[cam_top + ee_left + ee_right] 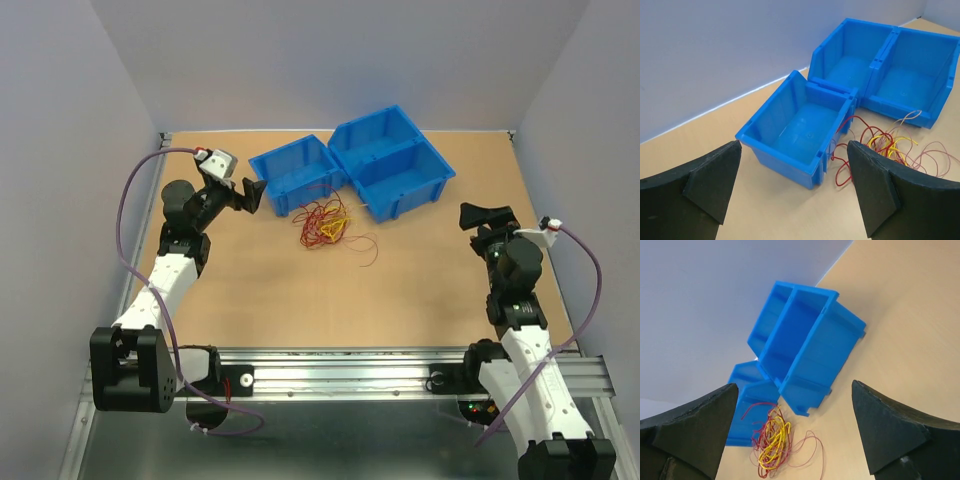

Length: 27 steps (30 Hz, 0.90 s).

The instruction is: Untangle the cables

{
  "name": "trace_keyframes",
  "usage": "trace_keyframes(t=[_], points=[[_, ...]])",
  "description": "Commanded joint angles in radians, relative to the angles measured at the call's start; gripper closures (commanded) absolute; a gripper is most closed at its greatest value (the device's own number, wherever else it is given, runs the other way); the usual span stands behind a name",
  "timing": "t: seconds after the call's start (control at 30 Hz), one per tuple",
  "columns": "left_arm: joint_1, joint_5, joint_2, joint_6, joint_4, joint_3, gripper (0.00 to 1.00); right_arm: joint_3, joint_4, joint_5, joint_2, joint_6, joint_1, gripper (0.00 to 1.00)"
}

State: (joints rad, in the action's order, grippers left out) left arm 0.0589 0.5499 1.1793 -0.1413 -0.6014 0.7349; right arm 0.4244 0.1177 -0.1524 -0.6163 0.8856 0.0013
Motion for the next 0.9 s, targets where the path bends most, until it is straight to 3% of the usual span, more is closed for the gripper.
trace_keyframes(t=[0.0,0.07,0.1,0.13,0.17,0.2,0.27,0.33,0.57,0.77,0.8,0.83,0.87], points=[[-0.001,0.082,-0.009,0.049,-0.035,0.027,0.01,-0.013,0.003,-0.09,0.085,-0.017,0.003,0.0],[0.01,0.212,0.008,-0.007,0.009,0.06,0.01,-0.022,0.0,-0.116,0.107,-0.019,0.003,0.0],[0.044,0.193,0.014,-0.065,0.072,0.07,0.02,-0.022,-0.001,-0.118,0.116,-0.033,0.003,0.0],[0.091,0.117,0.013,-0.119,0.109,0.078,0.03,-0.021,-0.001,-0.115,0.116,-0.04,0.003,0.0],[0.225,0.023,0.011,-0.168,0.142,0.072,0.03,-0.018,-0.003,-0.107,0.112,-0.049,0.005,0.0],[0.287,-0.143,0.026,-0.244,0.149,0.063,0.02,-0.015,-0.003,-0.104,0.107,-0.051,0.003,0.0],[0.416,-0.237,0.069,-0.291,0.199,0.076,0.02,-0.01,-0.004,-0.092,0.078,-0.057,0.003,0.0],[0.465,-0.301,0.156,-0.323,0.251,0.131,0.05,-0.001,-0.004,-0.07,0.044,-0.063,0.003,0.0],[0.533,-0.435,0.422,-0.334,0.371,0.268,0.19,0.022,-0.004,-0.021,-0.02,-0.077,0.003,0.0],[0.536,-0.507,0.594,-0.32,0.37,0.357,0.22,0.024,-0.004,-0.013,-0.025,-0.082,0.003,0.0],[0.536,-0.518,0.643,-0.319,0.379,0.374,0.26,0.024,-0.004,-0.013,-0.025,-0.082,0.003,0.0],[0.538,-0.533,0.669,-0.317,0.409,0.433,0.42,0.024,-0.004,-0.01,-0.025,-0.082,0.003,0.0],[0.538,-0.536,0.687,-0.311,0.449,0.449,0.48,0.024,-0.004,-0.01,-0.026,-0.085,0.003,0.0]])
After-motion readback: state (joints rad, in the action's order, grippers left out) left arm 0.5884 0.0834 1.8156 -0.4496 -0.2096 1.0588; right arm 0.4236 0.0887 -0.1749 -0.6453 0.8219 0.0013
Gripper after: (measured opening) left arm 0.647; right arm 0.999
